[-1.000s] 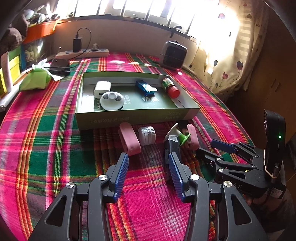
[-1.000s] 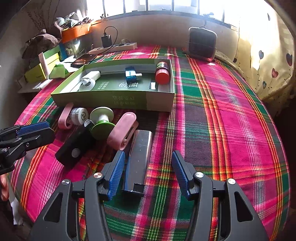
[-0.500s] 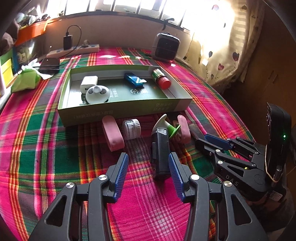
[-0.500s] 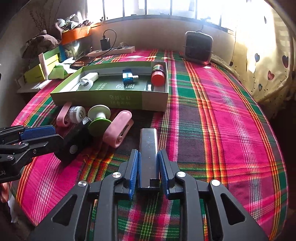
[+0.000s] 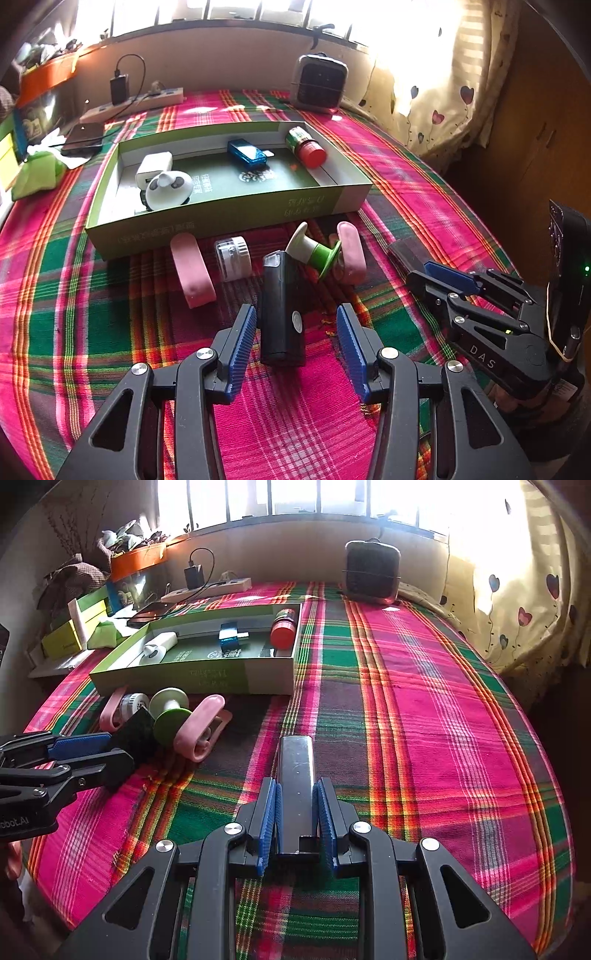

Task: Organize rigid objects
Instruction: 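Grasp the dark metal stick with the right tool while the left tool grasps the black white-capped item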

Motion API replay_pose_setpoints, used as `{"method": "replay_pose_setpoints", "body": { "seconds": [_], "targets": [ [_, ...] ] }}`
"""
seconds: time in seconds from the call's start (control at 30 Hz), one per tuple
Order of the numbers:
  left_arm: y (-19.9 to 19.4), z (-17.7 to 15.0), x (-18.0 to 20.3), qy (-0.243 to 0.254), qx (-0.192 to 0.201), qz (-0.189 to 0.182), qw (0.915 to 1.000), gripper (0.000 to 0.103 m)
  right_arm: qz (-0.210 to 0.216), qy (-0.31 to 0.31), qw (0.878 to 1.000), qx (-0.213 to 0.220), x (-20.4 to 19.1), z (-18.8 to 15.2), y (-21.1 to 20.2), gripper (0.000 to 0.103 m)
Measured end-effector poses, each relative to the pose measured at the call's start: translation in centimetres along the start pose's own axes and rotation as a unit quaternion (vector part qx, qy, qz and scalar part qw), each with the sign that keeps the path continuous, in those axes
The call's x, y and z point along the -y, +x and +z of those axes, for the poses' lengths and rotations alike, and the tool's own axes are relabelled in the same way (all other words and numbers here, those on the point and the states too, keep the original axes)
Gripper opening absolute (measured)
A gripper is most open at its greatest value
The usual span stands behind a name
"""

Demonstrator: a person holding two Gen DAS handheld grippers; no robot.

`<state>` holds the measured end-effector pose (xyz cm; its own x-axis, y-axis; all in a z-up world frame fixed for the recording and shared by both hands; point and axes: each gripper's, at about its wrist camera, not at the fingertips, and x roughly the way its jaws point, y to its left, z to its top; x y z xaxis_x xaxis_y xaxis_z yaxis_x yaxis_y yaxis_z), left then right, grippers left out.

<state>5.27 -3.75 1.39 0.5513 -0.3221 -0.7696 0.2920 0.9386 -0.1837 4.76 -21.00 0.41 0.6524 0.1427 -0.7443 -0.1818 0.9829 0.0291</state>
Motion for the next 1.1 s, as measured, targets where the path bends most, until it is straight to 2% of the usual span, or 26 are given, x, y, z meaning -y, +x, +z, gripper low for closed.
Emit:
{"method": "replay_pose_setpoints", "body": {
  "seconds": [0.4, 0.7, 0.87, 1.03, 1.1],
  "targets": [
    [1.3, 0.1, 0.0, 0.012, -0.007, 0.046, 0.9988, 0.045, 0.000, 0.004, 1.000, 0.005, 0.3, -0.1, -0.1, 0.024],
    [1.6, 0.1, 0.6, 0.034, 0.001, 0.063, 0.9974, 0.045, -0.002, 0.005, 1.000, 0.009, 0.3, -0.2, -0.1, 0.024],
    [1.6, 0.1, 0.4, 0.030, 0.005, 0.063, 0.9976, 0.044, -0.002, 0.006, 1.000, 0.012, 0.3, -0.3, -0.1, 0.024],
    [1.5, 0.0, 0.3, 0.028, 0.009, 0.071, 0.9971, 0.035, -0.002, 0.006, 1.000, 0.013, 0.3, -0.3, -0.1, 0.024],
    [1.4, 0.0, 0.2, 0.024, 0.010, 0.070, 0.9972, 0.027, -0.002, 0.006, 1.000, 0.013, 0.3, -0.3, -0.1, 0.024]
  ]
}}
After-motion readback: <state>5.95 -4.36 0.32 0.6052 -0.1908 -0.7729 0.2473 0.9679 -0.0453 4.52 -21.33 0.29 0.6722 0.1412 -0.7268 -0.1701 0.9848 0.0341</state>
